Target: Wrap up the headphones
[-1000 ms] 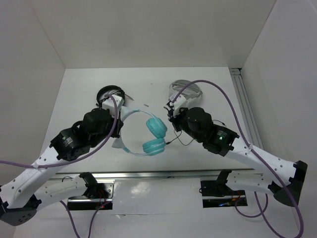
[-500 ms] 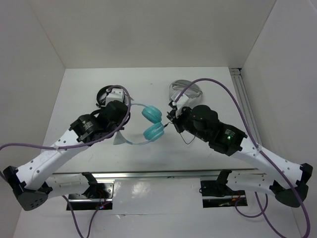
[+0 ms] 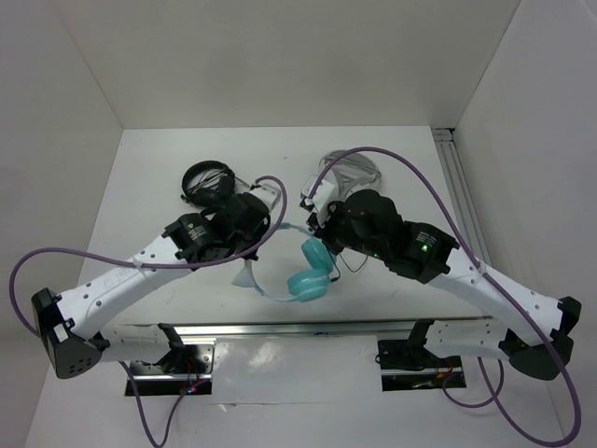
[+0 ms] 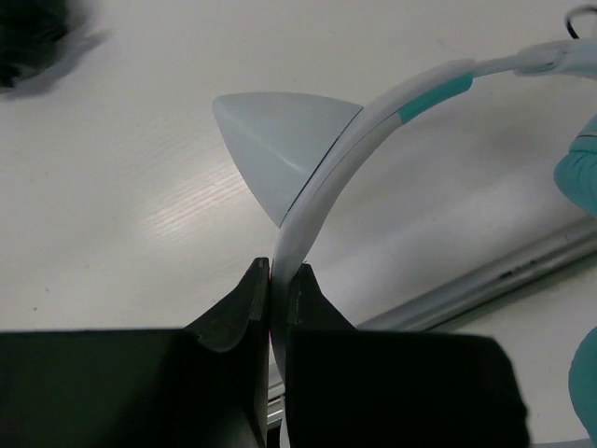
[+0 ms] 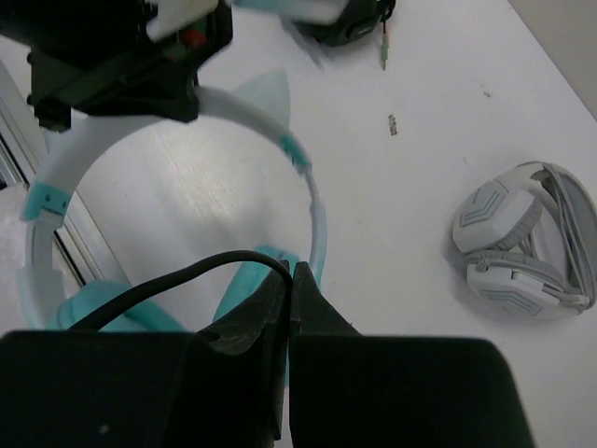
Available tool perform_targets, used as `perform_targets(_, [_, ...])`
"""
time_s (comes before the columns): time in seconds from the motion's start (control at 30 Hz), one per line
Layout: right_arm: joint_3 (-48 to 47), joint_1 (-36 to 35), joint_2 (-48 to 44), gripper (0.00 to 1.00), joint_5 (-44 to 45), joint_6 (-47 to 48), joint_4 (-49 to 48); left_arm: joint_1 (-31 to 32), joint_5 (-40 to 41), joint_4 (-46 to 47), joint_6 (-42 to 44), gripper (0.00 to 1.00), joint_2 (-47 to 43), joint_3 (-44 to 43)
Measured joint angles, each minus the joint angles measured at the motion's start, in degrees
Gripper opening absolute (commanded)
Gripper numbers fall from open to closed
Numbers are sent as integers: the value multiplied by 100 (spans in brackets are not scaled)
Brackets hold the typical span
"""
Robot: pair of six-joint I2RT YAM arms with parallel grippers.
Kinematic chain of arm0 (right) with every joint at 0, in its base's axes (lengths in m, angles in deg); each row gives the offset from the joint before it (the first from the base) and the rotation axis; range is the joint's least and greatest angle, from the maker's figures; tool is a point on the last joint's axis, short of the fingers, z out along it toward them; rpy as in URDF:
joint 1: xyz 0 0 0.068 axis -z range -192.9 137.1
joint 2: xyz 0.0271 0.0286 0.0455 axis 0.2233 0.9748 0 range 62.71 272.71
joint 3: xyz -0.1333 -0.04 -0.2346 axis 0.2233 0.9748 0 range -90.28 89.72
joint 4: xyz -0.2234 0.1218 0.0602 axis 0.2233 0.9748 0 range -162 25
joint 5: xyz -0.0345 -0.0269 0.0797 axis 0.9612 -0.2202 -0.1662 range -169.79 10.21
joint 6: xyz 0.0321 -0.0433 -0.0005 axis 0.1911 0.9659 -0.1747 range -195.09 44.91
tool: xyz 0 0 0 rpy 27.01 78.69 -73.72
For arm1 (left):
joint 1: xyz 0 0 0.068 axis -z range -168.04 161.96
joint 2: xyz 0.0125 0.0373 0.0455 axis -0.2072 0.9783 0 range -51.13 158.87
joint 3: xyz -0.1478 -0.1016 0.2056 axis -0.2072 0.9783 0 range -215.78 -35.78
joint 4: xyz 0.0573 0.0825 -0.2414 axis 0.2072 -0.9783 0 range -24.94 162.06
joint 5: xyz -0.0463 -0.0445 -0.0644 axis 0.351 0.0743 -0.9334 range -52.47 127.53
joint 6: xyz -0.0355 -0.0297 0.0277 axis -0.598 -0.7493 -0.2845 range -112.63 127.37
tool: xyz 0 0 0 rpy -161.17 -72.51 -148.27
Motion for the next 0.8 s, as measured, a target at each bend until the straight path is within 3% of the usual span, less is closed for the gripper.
perform_targets(0.13, [-136,-50,105,0,-48,70,201,334,-466,168,330,0,81,118])
perform_targets(0.53, [-459,-175,306,0,-63,225,726,944,-636,234,581,0,232,308])
perform_targets(0.8, [247,-203,42,0,258,155,-85,1067,-1091,352,942,0,-551,568])
